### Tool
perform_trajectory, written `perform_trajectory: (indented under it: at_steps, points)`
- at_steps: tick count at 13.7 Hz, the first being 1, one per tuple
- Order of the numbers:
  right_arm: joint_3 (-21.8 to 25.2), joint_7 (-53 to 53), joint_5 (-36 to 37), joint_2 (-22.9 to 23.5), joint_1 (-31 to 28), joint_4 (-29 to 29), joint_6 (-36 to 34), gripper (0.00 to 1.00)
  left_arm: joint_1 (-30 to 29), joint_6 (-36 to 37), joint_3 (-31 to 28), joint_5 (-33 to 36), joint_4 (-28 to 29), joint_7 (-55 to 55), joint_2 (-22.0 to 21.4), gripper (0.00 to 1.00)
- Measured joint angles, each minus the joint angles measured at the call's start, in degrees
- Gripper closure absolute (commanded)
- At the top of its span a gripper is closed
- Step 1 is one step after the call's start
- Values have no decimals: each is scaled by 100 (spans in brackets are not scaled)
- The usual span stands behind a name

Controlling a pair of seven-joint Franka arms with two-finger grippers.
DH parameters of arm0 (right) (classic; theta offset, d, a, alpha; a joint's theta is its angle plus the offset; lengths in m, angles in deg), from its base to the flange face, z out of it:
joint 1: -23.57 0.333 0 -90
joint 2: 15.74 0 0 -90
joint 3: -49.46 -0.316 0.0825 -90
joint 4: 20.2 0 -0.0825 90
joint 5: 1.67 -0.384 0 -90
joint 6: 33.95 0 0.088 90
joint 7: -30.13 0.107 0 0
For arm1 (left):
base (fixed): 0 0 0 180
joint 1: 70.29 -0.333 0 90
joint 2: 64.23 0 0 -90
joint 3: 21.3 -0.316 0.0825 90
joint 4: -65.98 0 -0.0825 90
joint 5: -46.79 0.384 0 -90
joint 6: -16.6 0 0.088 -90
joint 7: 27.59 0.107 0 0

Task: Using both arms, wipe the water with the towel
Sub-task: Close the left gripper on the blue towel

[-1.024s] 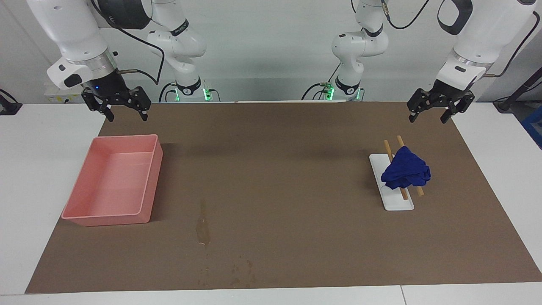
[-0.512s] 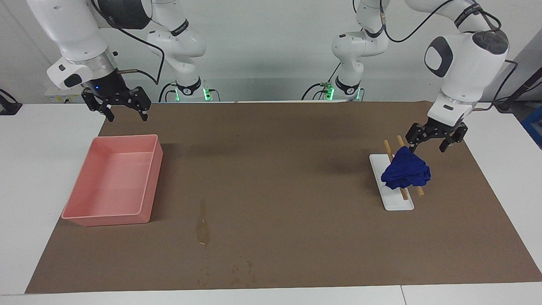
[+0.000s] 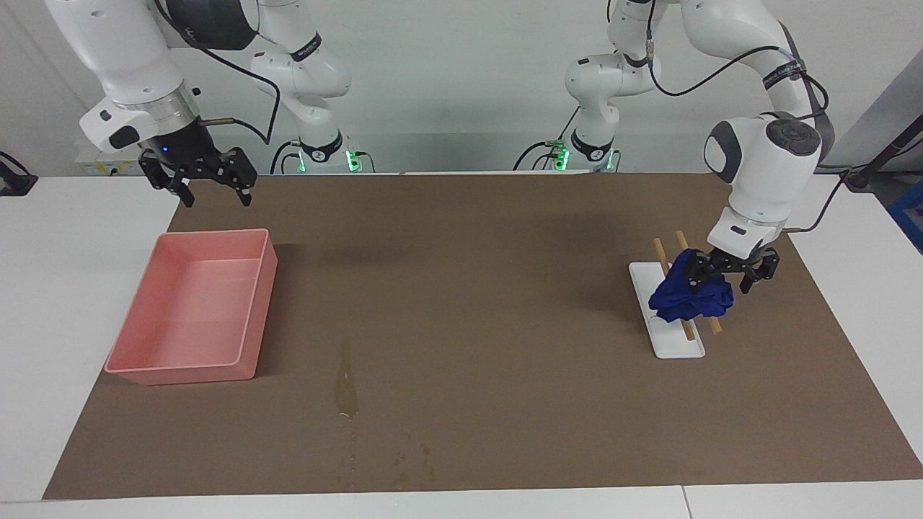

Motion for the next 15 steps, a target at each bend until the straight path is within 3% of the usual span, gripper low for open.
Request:
perform_trajectory:
  at_steps: [3,4,7,8,9,10,11,15]
  points:
    - [0,0,0,0,0,0,0,0,0,-338,8,0,269,-188,-15,0]
    - [0,0,0,0,0,-1,0,0,0,-363,13,0,304,-220,-19,8]
    - [0,0,0,0,0,-3,0,0,0,-371,17,0,319,-248,-42,43]
    - [1,0,0,0,0,-3,0,0,0,-368,19,0,319,-258,-46,67]
    - [1,0,0,0,-1,-4,0,0,0,-355,23,0,319,-264,-51,84]
    - [1,0,0,0,-1,-4,0,0,1,-332,33,-1,317,-273,-60,94]
    - [1,0,0,0,-1,-4,0,0,2,-306,52,-5,313,-283,-75,100]
    - [1,0,0,0,-1,-6,0,0,2,-182,67,-5,260,-302,-97,100]
